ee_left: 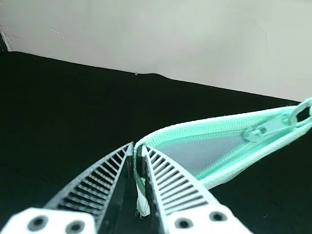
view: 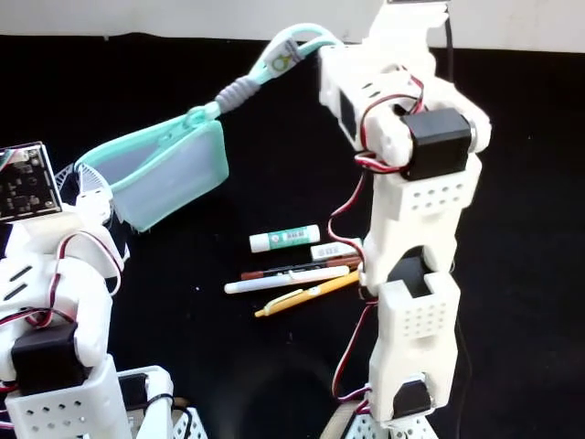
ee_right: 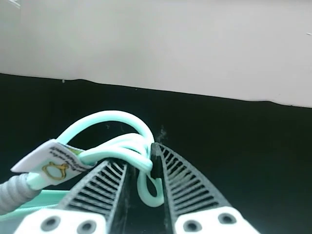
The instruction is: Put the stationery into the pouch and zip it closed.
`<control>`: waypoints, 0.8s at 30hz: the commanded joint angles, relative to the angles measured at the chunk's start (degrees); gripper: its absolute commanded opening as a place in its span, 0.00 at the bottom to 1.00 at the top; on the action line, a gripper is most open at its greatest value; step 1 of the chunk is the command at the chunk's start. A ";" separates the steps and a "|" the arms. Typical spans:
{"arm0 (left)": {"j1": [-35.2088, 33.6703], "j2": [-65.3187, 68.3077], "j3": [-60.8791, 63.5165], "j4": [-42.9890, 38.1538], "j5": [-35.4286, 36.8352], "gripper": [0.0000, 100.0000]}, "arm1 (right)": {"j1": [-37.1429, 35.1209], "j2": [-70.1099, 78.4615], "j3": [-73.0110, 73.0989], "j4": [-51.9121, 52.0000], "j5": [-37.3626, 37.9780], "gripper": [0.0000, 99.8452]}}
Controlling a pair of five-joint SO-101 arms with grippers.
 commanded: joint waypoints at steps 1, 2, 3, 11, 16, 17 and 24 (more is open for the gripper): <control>-0.92 -0.40 0.66 -1.14 -0.35 0.01 | 1.54 -3.12 -6.37 0.75 -0.44 0.01; -0.92 -0.40 1.36 -1.14 -0.35 0.01 | 1.54 -3.12 -6.37 0.75 -0.44 0.01; -0.92 -0.40 1.89 -1.14 -0.35 0.01 | 1.54 -3.12 -6.37 0.75 -0.44 0.01; -0.92 -0.48 2.59 -1.14 -0.35 0.01 | 1.63 -3.03 -6.29 0.75 -0.53 0.01; -0.92 -0.48 2.59 -1.14 -0.35 0.01 | 1.71 -2.95 -6.29 0.75 -0.53 0.01; -0.92 -0.48 2.59 -1.14 -0.35 0.01 | 2.15 -2.95 -6.29 0.75 -0.53 0.01; -0.92 -0.48 2.59 -1.14 -0.35 0.01 | 3.38 -2.95 -6.29 0.75 -0.53 0.01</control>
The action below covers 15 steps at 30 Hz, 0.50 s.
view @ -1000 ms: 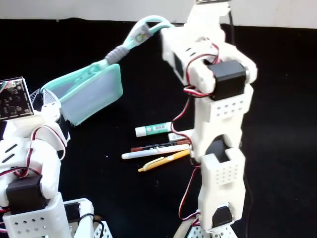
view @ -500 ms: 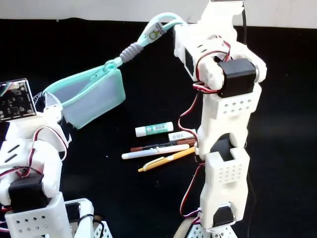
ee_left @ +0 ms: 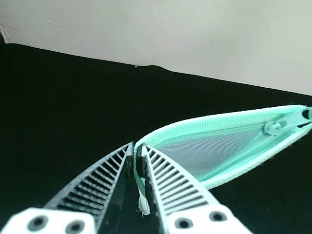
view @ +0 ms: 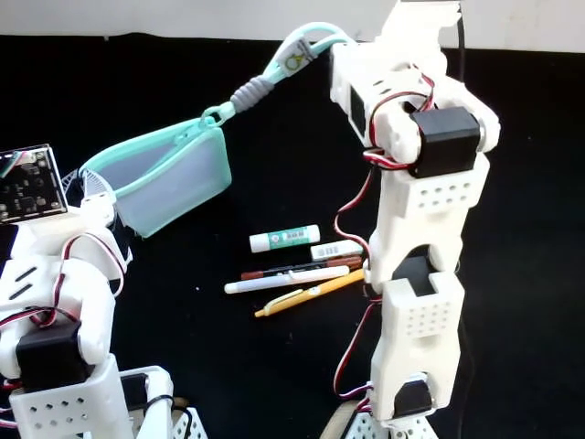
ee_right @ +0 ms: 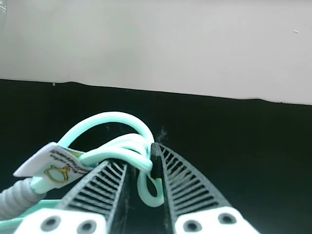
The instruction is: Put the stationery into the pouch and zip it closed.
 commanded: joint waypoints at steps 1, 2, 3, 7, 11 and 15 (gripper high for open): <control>-0.92 -0.31 0.04 -1.05 -0.35 0.01 | 1.45 -2.95 -6.29 0.75 -0.53 0.01; -0.92 -0.31 0.04 -1.05 -0.35 0.01 | 1.45 -2.95 -6.29 0.75 -0.53 0.01; -0.92 -0.31 0.04 -1.05 -0.35 0.01 | 1.54 -2.95 -6.29 0.75 -0.53 0.01; -0.92 -0.31 0.04 -1.05 -0.35 0.01 | 1.54 -2.95 -6.29 0.75 -0.53 0.01; -0.92 -0.31 0.04 -1.05 -0.35 0.01 | 1.89 -2.95 -6.29 0.75 -0.53 0.01; -0.92 -0.31 0.04 -1.05 -0.35 0.01 | 2.86 -2.95 -6.29 0.75 -0.62 0.01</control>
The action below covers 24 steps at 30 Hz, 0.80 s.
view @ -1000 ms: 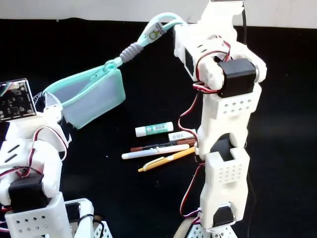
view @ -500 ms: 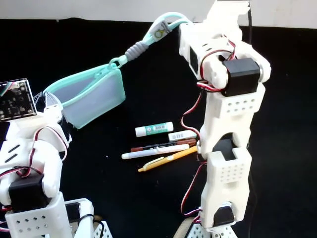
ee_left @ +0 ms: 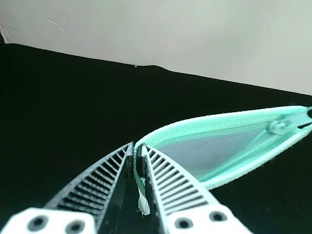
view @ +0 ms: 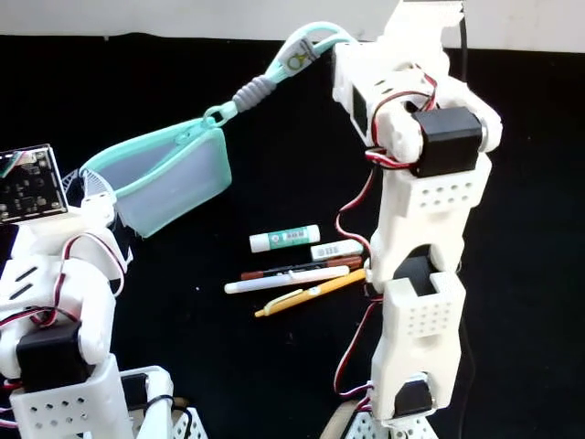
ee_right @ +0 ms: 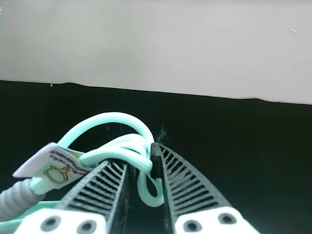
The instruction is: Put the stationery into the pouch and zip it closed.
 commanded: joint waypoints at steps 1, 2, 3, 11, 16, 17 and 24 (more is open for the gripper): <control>-0.92 -0.31 0.04 -1.05 -0.35 0.01 | 1.98 -2.95 -6.29 0.75 -0.62 0.01; -0.92 -0.31 0.04 -1.05 -0.35 0.01 | 1.98 -2.95 -6.29 0.75 -0.62 0.01; -0.92 -0.31 0.04 -1.05 -0.35 0.01 | 1.98 -2.95 -6.29 0.75 -0.62 0.01; -0.92 -0.31 0.04 -1.05 -0.35 0.01 | 1.71 -2.95 -6.20 0.75 -0.18 0.01; -0.92 -0.31 0.04 -1.05 -0.35 0.01 | 1.63 -3.12 -1.36 0.75 -0.53 0.20; -0.92 -0.31 0.04 -1.05 -0.35 0.01 | 1.63 -3.12 -0.13 0.75 -0.53 0.23; -0.92 -0.31 0.04 -1.05 -0.35 0.01 | 1.63 -3.38 5.14 0.75 2.11 0.24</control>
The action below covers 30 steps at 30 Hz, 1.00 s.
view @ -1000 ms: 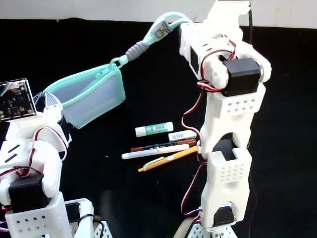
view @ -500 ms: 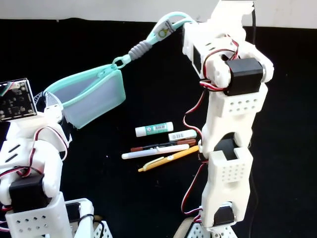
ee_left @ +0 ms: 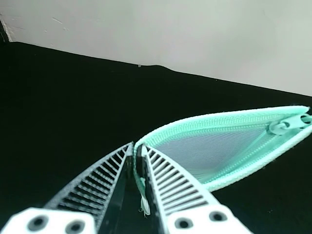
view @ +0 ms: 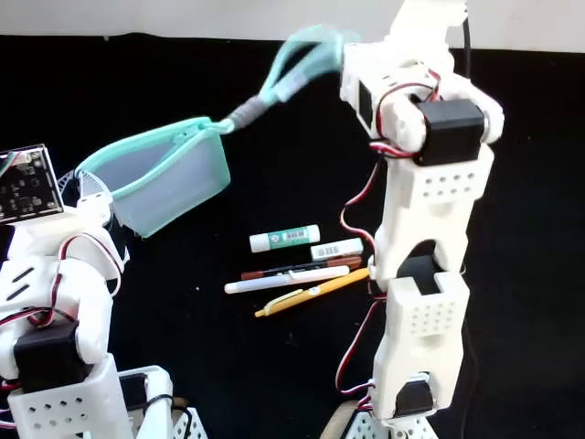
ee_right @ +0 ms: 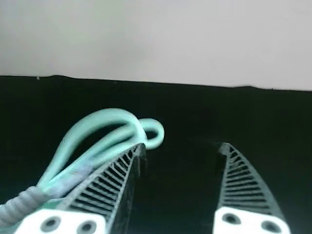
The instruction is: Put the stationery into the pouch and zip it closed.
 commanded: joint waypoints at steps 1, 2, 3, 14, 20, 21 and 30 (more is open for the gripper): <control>-0.92 -0.31 0.04 -1.05 -0.35 0.01 | 0.75 -3.30 1.63 0.75 2.46 0.24; -0.92 -0.31 0.04 -1.05 -0.35 0.01 | 0.75 -3.30 2.33 0.75 2.90 0.24; -0.92 -0.31 0.04 -1.05 -0.35 0.01 | 0.75 -3.30 3.12 0.75 2.90 0.24; -0.92 -0.31 0.04 -1.05 -0.35 0.01 | 0.75 -3.38 16.40 0.84 16.09 0.24; -0.92 -0.31 0.04 -1.05 -0.35 0.01 | 0.84 -3.38 24.66 0.92 23.03 0.24; -0.92 -0.31 0.13 -1.05 -0.35 0.01 | 0.84 -3.38 26.33 0.92 24.35 0.24; -0.92 -0.31 0.13 -1.05 -0.35 0.01 | 0.75 -3.47 41.10 0.92 34.73 0.18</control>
